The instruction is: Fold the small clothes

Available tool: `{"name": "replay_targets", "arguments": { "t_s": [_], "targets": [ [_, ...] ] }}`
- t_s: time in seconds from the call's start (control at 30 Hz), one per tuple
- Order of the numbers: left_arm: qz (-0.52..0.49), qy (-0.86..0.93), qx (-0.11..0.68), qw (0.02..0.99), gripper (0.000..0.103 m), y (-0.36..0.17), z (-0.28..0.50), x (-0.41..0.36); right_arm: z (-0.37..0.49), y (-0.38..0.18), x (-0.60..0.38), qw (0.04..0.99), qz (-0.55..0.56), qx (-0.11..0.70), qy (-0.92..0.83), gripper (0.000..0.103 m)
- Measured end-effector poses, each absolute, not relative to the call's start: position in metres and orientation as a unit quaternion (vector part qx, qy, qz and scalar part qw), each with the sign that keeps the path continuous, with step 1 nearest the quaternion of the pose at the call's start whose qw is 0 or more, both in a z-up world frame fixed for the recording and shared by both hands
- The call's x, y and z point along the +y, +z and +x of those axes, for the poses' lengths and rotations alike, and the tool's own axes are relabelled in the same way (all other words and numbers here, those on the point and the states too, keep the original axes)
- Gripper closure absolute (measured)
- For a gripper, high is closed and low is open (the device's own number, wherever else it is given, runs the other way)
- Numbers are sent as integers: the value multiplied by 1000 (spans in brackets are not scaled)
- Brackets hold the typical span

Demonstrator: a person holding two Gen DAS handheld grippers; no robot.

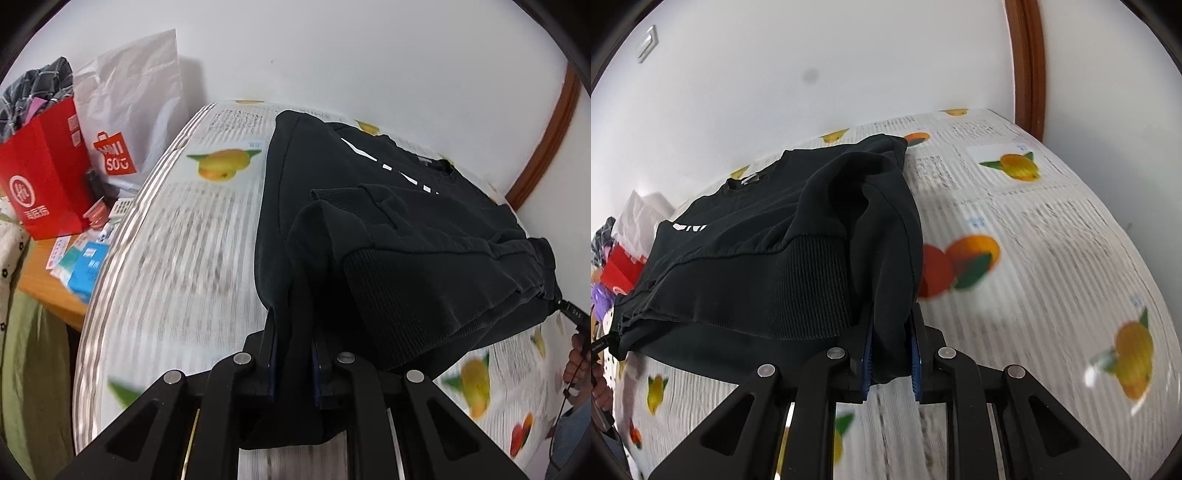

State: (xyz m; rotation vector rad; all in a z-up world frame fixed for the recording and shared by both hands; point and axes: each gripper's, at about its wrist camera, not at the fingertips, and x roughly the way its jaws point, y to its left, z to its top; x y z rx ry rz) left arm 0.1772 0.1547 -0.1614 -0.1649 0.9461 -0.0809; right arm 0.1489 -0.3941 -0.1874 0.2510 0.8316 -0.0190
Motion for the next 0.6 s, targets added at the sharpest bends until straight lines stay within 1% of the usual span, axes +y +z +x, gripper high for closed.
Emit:
{"name": "replay_targets", "arguments": {
  "t_s": [0.23, 0.5, 0.53, 0.6],
  "targets": [
    [-79, -43, 456, 885, 90, -160, 124, 141, 93, -188, -399, 908, 104, 405, -10, 87],
    [-70, -60, 464, 881, 89, -160, 84, 129, 34, -193, -405, 909, 89, 407, -27, 86],
    [-65, -59, 463, 882, 89, -161, 82, 128, 30, -195, -405, 909, 88, 407, -30, 86],
    [-59, -56, 459, 885, 85, -159, 80, 128, 25, -196, -404, 908, 87, 408, -37, 81]
  ]
}}
